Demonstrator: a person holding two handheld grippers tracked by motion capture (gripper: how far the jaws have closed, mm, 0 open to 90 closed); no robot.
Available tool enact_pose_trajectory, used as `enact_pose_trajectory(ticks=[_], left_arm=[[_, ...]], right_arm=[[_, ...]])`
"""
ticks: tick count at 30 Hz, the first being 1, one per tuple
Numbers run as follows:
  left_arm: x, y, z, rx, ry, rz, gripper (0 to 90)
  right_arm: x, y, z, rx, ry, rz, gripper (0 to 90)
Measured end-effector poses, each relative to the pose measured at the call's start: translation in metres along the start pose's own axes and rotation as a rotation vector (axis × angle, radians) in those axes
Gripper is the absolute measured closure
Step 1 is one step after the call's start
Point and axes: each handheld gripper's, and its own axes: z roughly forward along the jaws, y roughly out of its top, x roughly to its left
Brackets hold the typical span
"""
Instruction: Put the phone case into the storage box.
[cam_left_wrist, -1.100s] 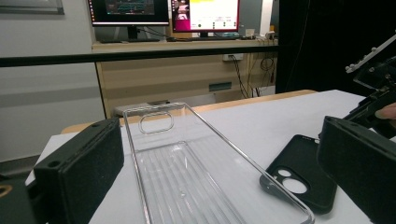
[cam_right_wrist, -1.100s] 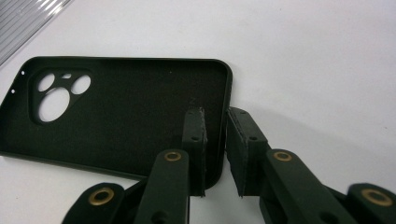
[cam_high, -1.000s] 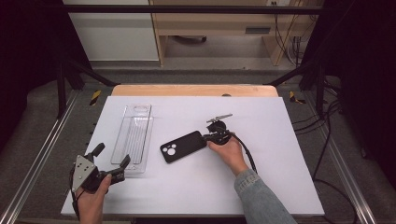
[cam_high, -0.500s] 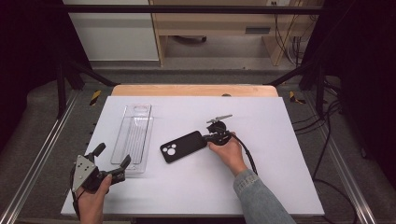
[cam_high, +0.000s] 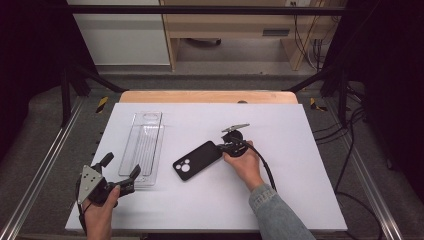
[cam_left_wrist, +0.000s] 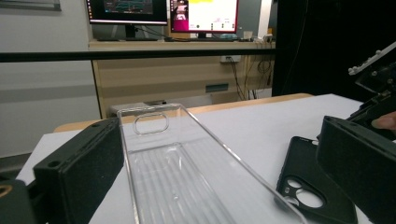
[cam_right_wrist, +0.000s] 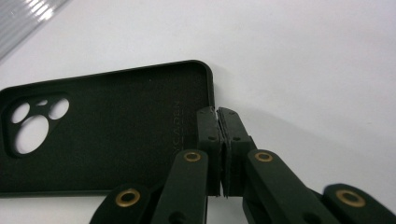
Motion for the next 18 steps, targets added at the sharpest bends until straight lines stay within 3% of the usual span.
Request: enact_pose_trajectory(ticks=[4,8,11,14,18], left_arm=[[-0.003,0.005,-0.001,-0.015,-0.003,-0.028,0.6],[-0.015,0.014,0.000,0.011,0.001,-0.052,0.8],[-0.023,0.020,0.001,0.023,0.001,-0.055,0.7],[-0.037,0.028,0.007,0.053,-0.015,-0.041,0.7],[-0.054,0.033,0.018,0.115,-0.053,-0.040,0.6]], right_arm=[[-0.002,0.000,-0.009,-0.033,0.000,0.007,88.9],[-0.006,-0.004,-0.032,-0.115,-0.030,0.010,89.0],[-0.008,-0.008,-0.042,-0.141,-0.046,0.011,89.0],[-0.016,-0.020,-0.056,-0.188,-0.081,0.011,89.0],[-0.023,-0.028,-0.064,-0.216,-0.088,0.032,89.0]])
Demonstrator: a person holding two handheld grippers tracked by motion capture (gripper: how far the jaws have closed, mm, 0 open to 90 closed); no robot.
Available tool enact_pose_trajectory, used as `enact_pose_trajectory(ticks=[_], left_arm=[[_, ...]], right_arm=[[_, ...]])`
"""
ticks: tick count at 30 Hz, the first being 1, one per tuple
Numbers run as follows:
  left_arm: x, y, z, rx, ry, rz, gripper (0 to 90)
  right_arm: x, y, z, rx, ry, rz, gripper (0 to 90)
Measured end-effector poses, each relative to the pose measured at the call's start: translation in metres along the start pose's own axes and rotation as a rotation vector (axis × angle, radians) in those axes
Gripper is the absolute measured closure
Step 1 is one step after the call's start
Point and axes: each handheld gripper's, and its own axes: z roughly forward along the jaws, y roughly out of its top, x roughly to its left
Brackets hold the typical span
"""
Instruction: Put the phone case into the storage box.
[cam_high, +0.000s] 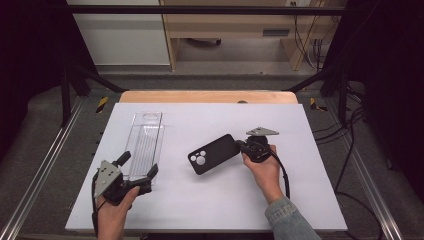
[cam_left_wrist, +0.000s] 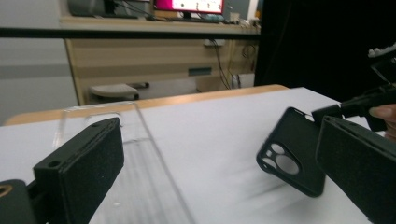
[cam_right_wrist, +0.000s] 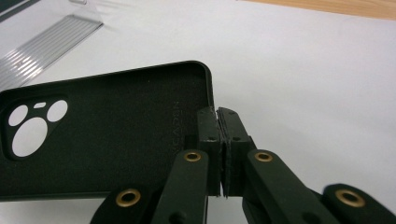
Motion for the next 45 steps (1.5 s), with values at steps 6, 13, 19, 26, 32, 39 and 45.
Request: enact_pose_trajectory(ticks=[6,13,19,26,32,39,45], left_arm=[[-0.025,-0.001,0.026,0.073,-0.035,-0.020,0.7],[-0.044,0.008,0.054,0.136,-0.077,0.001,0.8],[-0.058,0.015,0.068,0.160,-0.074,-0.004,1.0],[-0.070,0.015,0.074,0.175,-0.043,-0.007,1.5],[-0.077,0.015,0.074,0.181,-0.034,-0.008,1.6],[-0.082,0.009,0.079,0.181,-0.027,-0.027,2.4],[-0.091,0.008,0.083,0.186,-0.038,-0.010,2.4]], right_arm=[[-0.011,-0.010,-0.020,-0.053,-0.023,0.019,89.0],[-0.019,-0.016,-0.039,-0.143,-0.029,0.050,89.0],[-0.019,-0.015,-0.045,-0.174,-0.020,0.065,89.0],[-0.014,-0.018,-0.050,-0.209,-0.035,0.076,89.0],[-0.009,-0.019,-0.053,-0.236,-0.040,0.084,89.0],[-0.007,-0.018,-0.058,-0.266,-0.049,0.083,89.0],[-0.002,-0.016,-0.062,-0.300,-0.056,0.075,89.0]])
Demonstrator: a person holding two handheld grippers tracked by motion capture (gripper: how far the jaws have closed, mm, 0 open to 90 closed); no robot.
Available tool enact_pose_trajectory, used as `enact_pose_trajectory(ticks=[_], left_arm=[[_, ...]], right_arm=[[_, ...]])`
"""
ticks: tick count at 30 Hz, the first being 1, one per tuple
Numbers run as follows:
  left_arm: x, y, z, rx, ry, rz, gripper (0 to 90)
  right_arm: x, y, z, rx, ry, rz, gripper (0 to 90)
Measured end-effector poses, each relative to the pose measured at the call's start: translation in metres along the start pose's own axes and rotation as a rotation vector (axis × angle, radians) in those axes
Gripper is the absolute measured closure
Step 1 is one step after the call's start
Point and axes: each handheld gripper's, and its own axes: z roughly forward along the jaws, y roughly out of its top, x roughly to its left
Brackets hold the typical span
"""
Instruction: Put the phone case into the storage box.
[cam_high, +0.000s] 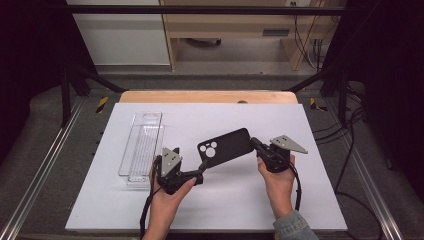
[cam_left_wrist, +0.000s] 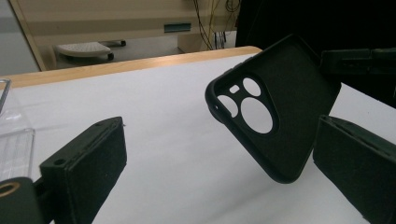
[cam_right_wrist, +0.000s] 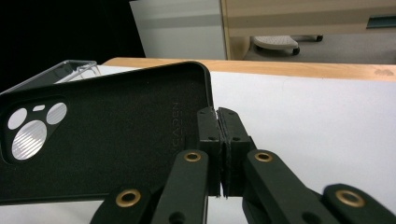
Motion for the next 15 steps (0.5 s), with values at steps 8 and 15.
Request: enact_pose_trajectory(ticks=[8,15], left_arm=[[-0.007,0.000,0.006,0.006,-0.018,-0.009,3.8],[-0.010,-0.003,0.011,0.018,-0.018,-0.025,9.8]], right_arm=[[0.005,0.001,-0.002,-0.023,0.011,-0.010,89.0],[0.008,0.002,-0.004,-0.031,0.013,-0.016,89.1]])
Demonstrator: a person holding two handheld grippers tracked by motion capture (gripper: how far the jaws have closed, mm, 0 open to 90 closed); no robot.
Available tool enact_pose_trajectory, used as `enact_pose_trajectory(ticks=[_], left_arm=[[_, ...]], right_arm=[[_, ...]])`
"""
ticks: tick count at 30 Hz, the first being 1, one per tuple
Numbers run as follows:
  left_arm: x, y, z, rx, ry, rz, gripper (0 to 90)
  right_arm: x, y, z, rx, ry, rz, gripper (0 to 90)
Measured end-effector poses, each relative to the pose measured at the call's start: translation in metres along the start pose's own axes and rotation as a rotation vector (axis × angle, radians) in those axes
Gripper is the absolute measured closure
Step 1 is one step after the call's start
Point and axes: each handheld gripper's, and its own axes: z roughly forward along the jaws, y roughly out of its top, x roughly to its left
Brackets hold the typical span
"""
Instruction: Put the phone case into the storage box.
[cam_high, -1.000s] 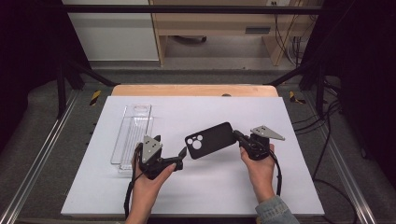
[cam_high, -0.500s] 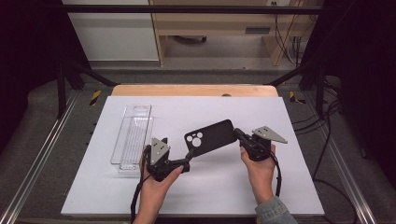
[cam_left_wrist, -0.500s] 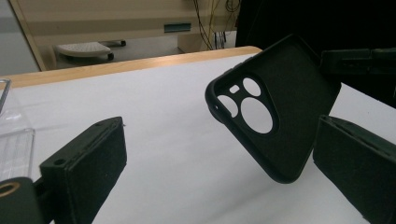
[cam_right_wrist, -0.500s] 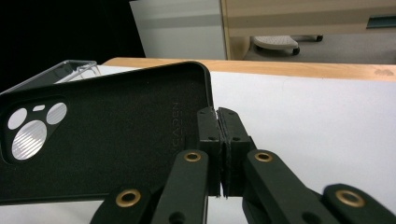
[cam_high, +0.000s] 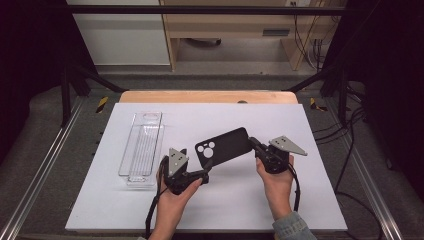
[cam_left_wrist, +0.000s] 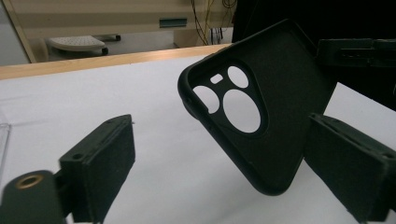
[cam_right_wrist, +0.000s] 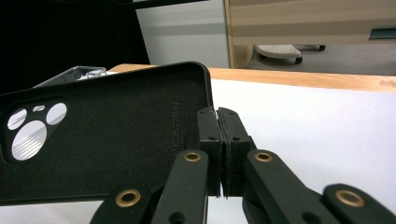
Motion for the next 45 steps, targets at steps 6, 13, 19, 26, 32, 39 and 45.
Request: enact_pose_trajectory(ticks=[6,13,19,26,32,39,45], left_arm=[[0.001,0.000,0.001,0.003,-0.005,-0.031,27.6],[0.001,0.000,-0.003,-0.010,-0.015,-0.064,47.3],[0.005,-0.004,-0.005,-0.002,-0.032,-0.086,58.8],[0.010,-0.007,-0.004,0.003,-0.031,-0.128,69.3],[0.015,-0.009,-0.002,0.008,-0.068,-0.198,75.3],[0.020,-0.007,-0.004,-0.008,-0.087,-0.223,81.9],[0.020,-0.003,-0.007,-0.027,-0.091,-0.205,84.4]], right_arm=[[0.002,0.000,0.000,-0.007,-0.003,-0.013,89.0],[0.002,-0.001,0.000,-0.007,-0.004,-0.021,89.0],[0.003,-0.002,0.000,-0.011,-0.005,-0.023,89.0],[0.004,-0.003,0.001,-0.013,-0.006,-0.031,89.0],[0.004,-0.005,0.002,-0.011,-0.006,-0.034,88.9],[0.005,-0.008,0.004,-0.007,-0.004,-0.044,88.7],[0.005,-0.009,0.005,-0.004,0.006,-0.046,88.6]])
